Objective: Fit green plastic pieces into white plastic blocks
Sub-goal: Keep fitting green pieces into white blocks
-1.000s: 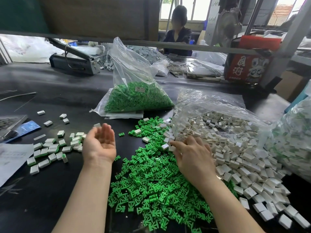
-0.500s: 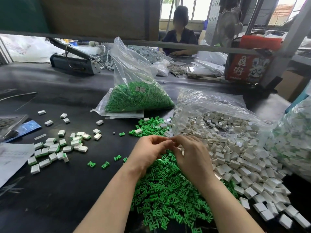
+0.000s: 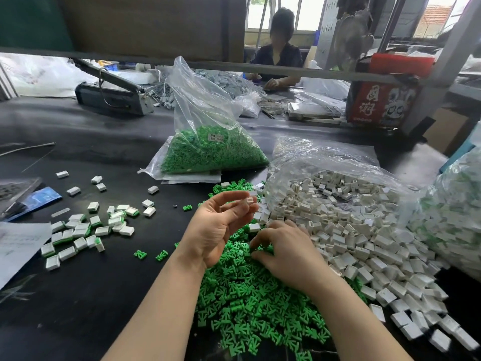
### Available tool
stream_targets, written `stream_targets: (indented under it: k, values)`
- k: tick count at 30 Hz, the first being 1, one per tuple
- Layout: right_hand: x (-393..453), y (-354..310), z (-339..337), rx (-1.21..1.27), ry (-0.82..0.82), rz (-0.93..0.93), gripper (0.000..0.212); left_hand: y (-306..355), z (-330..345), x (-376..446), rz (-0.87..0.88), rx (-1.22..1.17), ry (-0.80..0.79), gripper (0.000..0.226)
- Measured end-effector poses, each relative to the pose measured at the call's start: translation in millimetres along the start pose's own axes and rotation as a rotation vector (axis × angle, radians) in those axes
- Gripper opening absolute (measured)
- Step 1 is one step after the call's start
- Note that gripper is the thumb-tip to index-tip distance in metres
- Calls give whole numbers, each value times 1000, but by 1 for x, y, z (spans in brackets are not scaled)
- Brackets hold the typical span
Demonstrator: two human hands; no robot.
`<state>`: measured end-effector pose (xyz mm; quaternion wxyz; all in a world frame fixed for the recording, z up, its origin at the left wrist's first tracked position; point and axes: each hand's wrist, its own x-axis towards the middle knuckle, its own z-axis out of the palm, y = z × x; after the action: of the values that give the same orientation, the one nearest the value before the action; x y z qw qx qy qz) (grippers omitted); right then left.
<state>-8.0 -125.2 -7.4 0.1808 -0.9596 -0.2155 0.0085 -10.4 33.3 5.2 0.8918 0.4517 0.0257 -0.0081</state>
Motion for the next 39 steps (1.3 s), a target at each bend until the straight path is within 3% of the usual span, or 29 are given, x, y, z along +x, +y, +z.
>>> stream_targets:
  k: [6,11,16,19,21,29,32,35,39]
  values:
    - [-2,-1,-2,-3,34,-11,6,1,2,-2,-6,-30,47,12]
    - [-2,0,-1,81,62,10,5,1,1,-1,86,159,102,19]
    - [-1,3,-4,435,350,25,9,-2,-1,-1,151,293,66,12]
    - [-2,3,-7,593,444,-43,30,-5,0,0,124,301,4,17]
    - [-3,1,-8,570,450,-93,36,-8,3,0,117,334,-43,19]
    - [-5,0,-11,689,433,-116,26,-11,0,1,150,419,-39,8]
    - [-6,0,-13,734,417,-85,31,-9,3,-1,117,333,-33,29]
    - [-5,1,-16,978,400,3,33,-6,4,-1,76,221,-29,43]
    - [-5,0,-22,1422,371,110,23,-6,6,-2,52,110,-36,24]
